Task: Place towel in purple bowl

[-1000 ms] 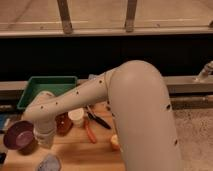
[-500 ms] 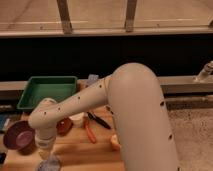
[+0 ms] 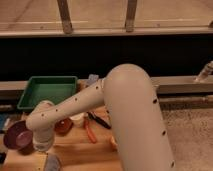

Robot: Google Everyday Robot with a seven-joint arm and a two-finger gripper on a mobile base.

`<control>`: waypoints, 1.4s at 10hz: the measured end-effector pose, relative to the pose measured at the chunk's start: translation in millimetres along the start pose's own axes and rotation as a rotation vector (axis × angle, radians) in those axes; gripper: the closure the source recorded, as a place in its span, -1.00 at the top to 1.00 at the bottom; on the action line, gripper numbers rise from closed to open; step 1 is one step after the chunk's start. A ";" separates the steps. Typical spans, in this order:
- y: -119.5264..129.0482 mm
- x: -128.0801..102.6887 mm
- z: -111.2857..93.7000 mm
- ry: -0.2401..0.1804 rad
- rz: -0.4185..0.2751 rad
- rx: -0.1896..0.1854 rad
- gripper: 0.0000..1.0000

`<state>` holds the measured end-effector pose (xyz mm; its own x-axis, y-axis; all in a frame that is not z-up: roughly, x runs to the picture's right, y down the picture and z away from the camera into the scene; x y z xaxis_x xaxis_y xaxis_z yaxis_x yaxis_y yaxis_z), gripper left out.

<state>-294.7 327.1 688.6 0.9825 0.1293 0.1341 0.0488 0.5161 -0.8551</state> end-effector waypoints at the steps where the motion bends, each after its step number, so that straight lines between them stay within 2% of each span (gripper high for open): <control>1: 0.3 -1.4 8.5 0.009 -0.003 -0.017 0.60; 4: -3.9 3.6 32.6 0.019 0.030 -0.046 0.60; 14: -6.5 7.9 28.0 0.026 0.038 -0.041 0.60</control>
<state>-292.3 348.5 709.3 0.9881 0.1258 0.0883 0.0180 0.4758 -0.8794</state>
